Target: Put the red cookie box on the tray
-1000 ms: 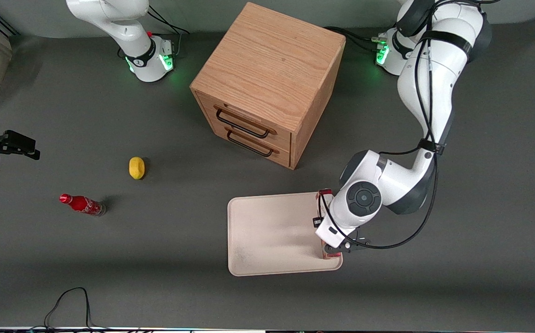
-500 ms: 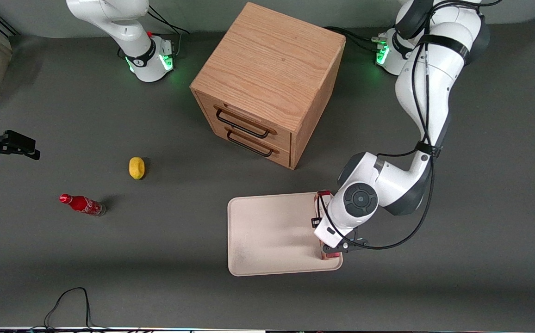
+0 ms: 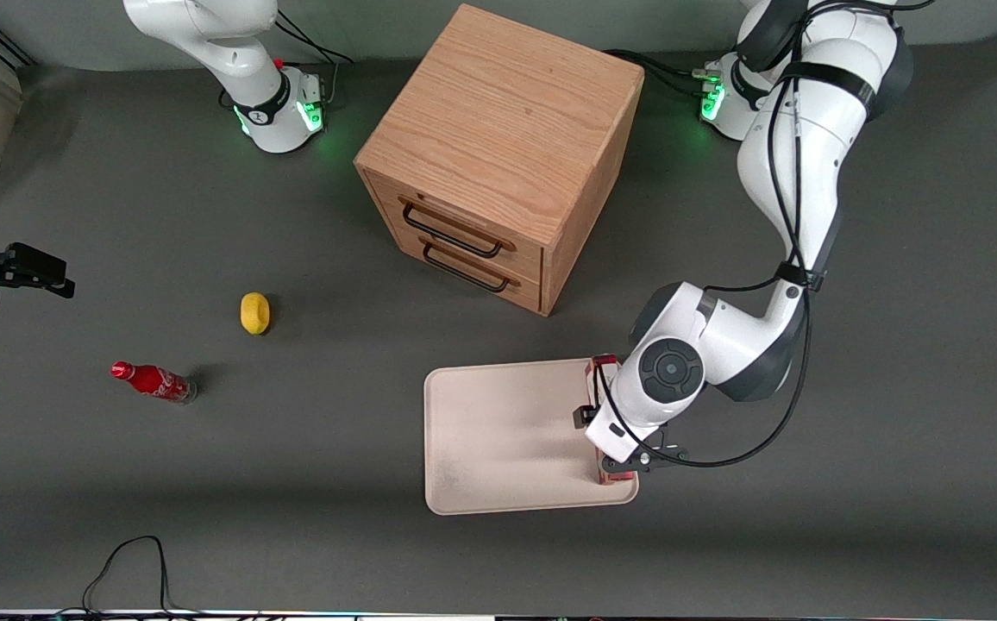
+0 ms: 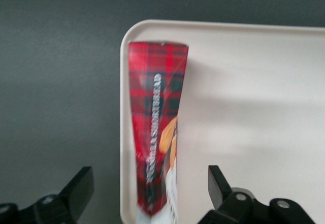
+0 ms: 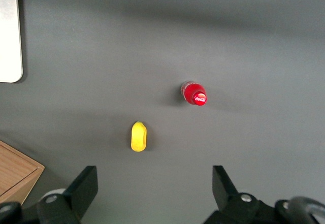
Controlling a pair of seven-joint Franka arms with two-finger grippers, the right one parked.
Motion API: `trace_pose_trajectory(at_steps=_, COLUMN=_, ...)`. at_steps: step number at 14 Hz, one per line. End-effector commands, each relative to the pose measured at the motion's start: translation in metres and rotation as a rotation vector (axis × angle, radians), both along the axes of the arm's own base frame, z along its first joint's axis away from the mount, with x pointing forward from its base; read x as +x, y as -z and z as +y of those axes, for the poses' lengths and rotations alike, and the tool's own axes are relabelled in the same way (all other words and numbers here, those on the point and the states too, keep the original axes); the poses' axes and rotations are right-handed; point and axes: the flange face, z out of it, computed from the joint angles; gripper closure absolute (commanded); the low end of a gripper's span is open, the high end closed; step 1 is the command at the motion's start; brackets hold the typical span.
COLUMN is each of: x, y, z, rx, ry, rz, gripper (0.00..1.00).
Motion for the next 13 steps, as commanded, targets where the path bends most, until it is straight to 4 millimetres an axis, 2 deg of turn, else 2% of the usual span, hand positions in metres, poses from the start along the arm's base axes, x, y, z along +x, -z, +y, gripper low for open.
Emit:
trace_pose_trajectory(at_steps=1, x=-0.021, y=-0.092, z=0.012, rx=0.086, ry=-0.013, rz=0.038, gripper=0.00)
trace_pose_trajectory(at_steps=2, x=-0.037, y=-0.133, z=0.015, rx=0.116, ry=-0.005, rz=0.053, gripper=0.00)
trace_pose_trajectory(at_steps=4, x=-0.060, y=-0.196, z=0.028, rx=0.132, ry=-0.009, rz=0.073, gripper=0.00)
trace_pose_trajectory(at_steps=6, x=-0.082, y=-0.235, z=0.039, rx=0.151, ry=0.006, rz=0.089, gripper=0.00)
trace_pose_trajectory(at_steps=7, x=-0.090, y=-0.252, z=0.051, rx=0.160, ry=0.003, rz=0.082, gripper=0.00)
trace_pose_trajectory(at_steps=8, x=-0.100, y=-0.269, z=0.073, rx=0.165, ry=0.002, rz=0.074, gripper=0.00)
trace_pose_trajectory(at_steps=9, x=-0.108, y=-0.280, z=0.090, rx=0.150, ry=0.016, rz=0.080, gripper=0.00)
trace_pose_trajectory(at_steps=11, x=-0.113, y=-0.293, z=0.139, rx=0.130, ry=0.041, rz=0.090, gripper=0.00)
trace_pose_trajectory(at_steps=12, x=-0.113, y=-0.297, z=0.161, rx=0.121, ry=0.046, rz=0.092, gripper=0.00)
trace_pose_trajectory(at_steps=13, x=-0.112, y=-0.292, z=0.176, rx=0.122, ry=0.050, rz=0.104, gripper=0.00)
